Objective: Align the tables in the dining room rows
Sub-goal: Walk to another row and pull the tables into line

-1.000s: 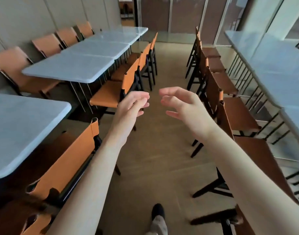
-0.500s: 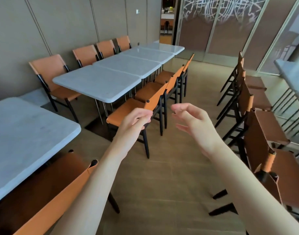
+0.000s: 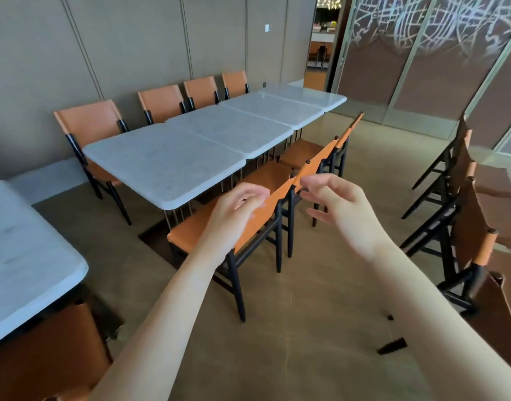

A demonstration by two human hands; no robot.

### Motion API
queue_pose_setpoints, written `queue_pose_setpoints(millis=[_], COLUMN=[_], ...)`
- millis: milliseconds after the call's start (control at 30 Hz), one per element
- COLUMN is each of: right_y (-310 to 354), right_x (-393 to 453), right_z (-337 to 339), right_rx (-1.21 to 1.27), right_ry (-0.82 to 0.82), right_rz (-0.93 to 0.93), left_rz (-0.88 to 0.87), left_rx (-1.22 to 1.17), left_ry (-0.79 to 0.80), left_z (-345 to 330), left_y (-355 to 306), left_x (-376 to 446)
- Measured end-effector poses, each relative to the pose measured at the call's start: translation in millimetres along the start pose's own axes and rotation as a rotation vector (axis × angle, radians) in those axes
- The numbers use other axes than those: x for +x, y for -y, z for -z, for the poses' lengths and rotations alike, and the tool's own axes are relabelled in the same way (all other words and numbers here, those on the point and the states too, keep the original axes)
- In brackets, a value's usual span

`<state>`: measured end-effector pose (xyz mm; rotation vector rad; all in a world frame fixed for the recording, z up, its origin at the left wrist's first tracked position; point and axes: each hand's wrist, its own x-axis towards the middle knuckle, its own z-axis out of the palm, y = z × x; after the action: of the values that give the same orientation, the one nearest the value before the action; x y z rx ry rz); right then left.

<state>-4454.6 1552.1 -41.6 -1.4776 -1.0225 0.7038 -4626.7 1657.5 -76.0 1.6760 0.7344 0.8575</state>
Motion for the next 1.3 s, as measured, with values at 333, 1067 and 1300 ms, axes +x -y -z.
queue_pose_setpoints(millis=[333,1067,1300], right_y=[-46,-143,-209], right_x=[159,588,704], right_z=[44,58,25], right_rx=[-0.003,-0.202,-0.343], right_ry=[0.14,0.413,0.59], right_rz=[-0.033,-0.094,-0.096], left_rz=[0.085,0.369,0.458], left_rx=[0.072,0.116,0.19], left_ry=[-0.131,-0.252,-0.397], left_z=[-29,-38,-19], left_y=[36,169,222], left_x=[150,510,576])
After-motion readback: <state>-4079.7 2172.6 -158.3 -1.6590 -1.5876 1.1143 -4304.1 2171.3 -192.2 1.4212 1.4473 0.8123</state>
